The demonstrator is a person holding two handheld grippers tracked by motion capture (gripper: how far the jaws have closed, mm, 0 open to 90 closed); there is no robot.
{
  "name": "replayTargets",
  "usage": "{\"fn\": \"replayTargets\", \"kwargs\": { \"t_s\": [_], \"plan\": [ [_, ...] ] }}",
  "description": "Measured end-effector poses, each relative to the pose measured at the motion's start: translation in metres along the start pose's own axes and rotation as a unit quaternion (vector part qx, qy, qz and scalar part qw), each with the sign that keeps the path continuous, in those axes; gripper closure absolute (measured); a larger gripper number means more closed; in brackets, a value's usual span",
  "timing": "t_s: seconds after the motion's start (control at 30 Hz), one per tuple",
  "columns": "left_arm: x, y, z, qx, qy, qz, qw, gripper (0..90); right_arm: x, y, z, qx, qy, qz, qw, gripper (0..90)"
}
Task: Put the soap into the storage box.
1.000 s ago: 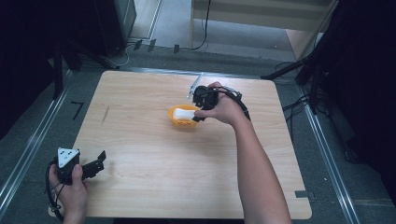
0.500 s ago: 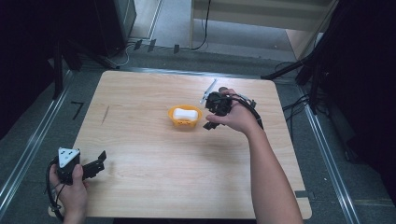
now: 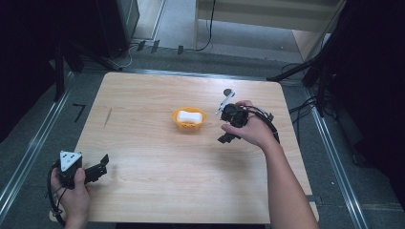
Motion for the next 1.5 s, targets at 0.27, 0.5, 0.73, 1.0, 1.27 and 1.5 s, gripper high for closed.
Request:
{"fn": "replayTargets", "kwargs": {
  "t_s": [0.27,0.5,0.73,1.0,1.27,1.5],
  "plan": [
    [0.0,0.0,0.0,0.0,-0.001,0.0,1.0,7.2,0.005,-0.023,-0.004,-0.026,-0.006,-0.012,0.9996,2.5],
    [0.0,0.0,0.0,-0.001,0.0,0.0,1.0,7.2,0.011,-0.042,-0.005,-0.042,-0.011,-0.019,0.9989,2.1],
    [0.0,0.0,0.0,-0.002,0.001,0.0,1.0,7.2,0.017,-0.059,-0.005,-0.054,-0.019,-0.027,0.998,2.0],
    [0.0,0.0,0.0,-0.002,0.004,0.0,1.0,7.2,0.022,-0.079,-0.002,-0.07,-0.019,-0.029,0.997,1.2],
    [0.0,0.0,0.0,-0.001,0.006,-0.003,1.0,7.2,0.024,-0.097,0.001,-0.08,-0.019,-0.039,0.9959,1.0],
    [0.001,0.0,0.0,-0.004,0.006,-0.004,1.0,7.2,0.025,-0.112,0.004,-0.096,-0.022,-0.054,0.9937,0.0]
  ]
}}
Point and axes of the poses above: each handheld gripper's, and its own axes: x roughly backward along the jaws, y roughly out of its top, z roughly to its left, the point moved 8 cm from there along -x, roughly forward along the jaws, and after that the axes turned 9 degrees about -x, right-handed, at the moved point
